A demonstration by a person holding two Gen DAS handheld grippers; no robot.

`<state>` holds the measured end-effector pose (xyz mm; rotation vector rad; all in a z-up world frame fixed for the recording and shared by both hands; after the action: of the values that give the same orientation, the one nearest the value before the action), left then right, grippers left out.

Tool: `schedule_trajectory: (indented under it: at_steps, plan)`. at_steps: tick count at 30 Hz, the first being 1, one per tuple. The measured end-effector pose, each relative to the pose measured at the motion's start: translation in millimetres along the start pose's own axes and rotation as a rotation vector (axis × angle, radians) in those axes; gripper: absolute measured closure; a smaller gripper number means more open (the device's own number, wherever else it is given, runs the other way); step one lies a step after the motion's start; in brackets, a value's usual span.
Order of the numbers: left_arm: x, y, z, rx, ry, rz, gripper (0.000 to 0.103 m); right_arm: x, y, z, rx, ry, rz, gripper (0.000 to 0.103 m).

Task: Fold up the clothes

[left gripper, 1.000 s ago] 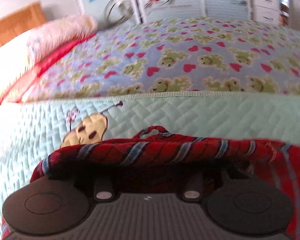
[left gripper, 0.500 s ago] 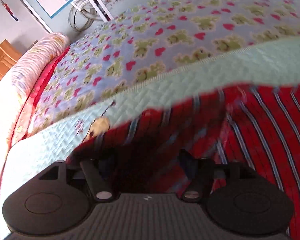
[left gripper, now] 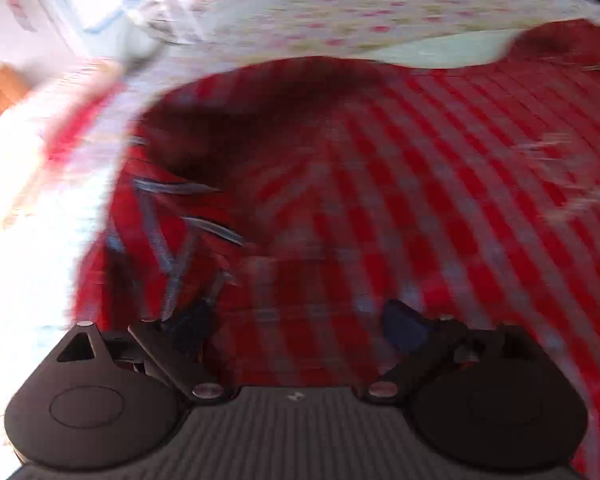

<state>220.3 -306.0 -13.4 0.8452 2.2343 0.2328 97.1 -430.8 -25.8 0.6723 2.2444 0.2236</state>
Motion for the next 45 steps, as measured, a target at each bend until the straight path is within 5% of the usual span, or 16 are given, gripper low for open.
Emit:
schedule_trajectory:
  at_steps: [3, 6, 7, 9, 11, 12, 15, 17, 20, 25, 29, 32, 36, 38, 43, 45]
  plan:
    - [-4, 7, -17, -0.025, -0.015, -0.086, 0.029, -2, 7, -32, -0.053, -0.063, 0.071, 0.082]
    - [0, -8, -50, 0.021, -0.082, -0.098, 0.024, 23, 21, -63, -0.164, -0.045, 0.095, 0.051]
    - [7, -16, -51, 0.040, -0.073, -0.087, 0.021, 34, 21, -66, -0.174, -0.023, 0.093, 0.050]
    - [22, -33, -49, 0.075, -0.041, -0.062, 0.014, 54, 13, -65, -0.156, 0.013, 0.100, 0.051]
    - [37, -50, -46, 0.109, -0.010, -0.036, 0.013, 65, -4, -64, -0.114, 0.008, 0.135, 0.083]
    - [39, -49, -49, 0.105, -0.007, -0.070, 0.013, 62, -8, -70, -0.093, 0.000, 0.156, 0.084]
    - [41, -40, -65, 0.107, 0.000, -0.215, 0.025, 58, 3, -96, -0.082, -0.052, 0.153, 0.071]
    - [48, -36, -93, 0.146, -0.075, -0.322, 0.025, 62, 20, -114, -0.111, -0.084, 0.108, 0.060]
    - [71, -39, -118, 0.204, -0.115, -0.392, 0.025, 83, 53, -119, -0.184, -0.025, 0.023, 0.060]
    - [113, -36, -102, 0.212, -0.042, -0.390, 0.021, 119, 65, -81, -0.204, 0.105, 0.016, 0.064]
    - [121, -15, -120, 0.248, -0.093, -0.472, 0.025, 119, 76, -83, -0.127, 0.082, 0.007, 0.069]
    - [129, 2, -143, 0.300, -0.169, -0.559, 0.024, 115, 97, -103, -0.164, 0.038, -0.006, 0.069]
    - [167, -3, -116, 0.208, -0.038, -0.459, 0.021, 141, 100, -100, -0.179, 0.114, 0.031, 0.069]
    - [171, -7, -122, 0.188, -0.088, -0.406, 0.020, 148, 97, -95, -0.117, 0.130, 0.012, 0.091]
    - [171, -8, -133, 0.211, -0.077, -0.450, 0.021, 144, 118, -115, -0.109, 0.080, -0.022, 0.088]
    - [175, -9, -132, 0.230, -0.067, -0.481, 0.020, 148, 135, -121, -0.132, 0.061, -0.083, 0.076]
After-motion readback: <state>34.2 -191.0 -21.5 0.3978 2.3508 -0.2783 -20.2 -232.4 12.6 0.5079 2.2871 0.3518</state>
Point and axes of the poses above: each gripper's, at about its wrist camera, not at the fingertips, and z roughly the way its jaws point, y to its left, x to its underside, the point moved 6 cm from there along z, roughly the way its jaws point, and after that the axes turned 2 degrees about z, right-handed, at the moved point
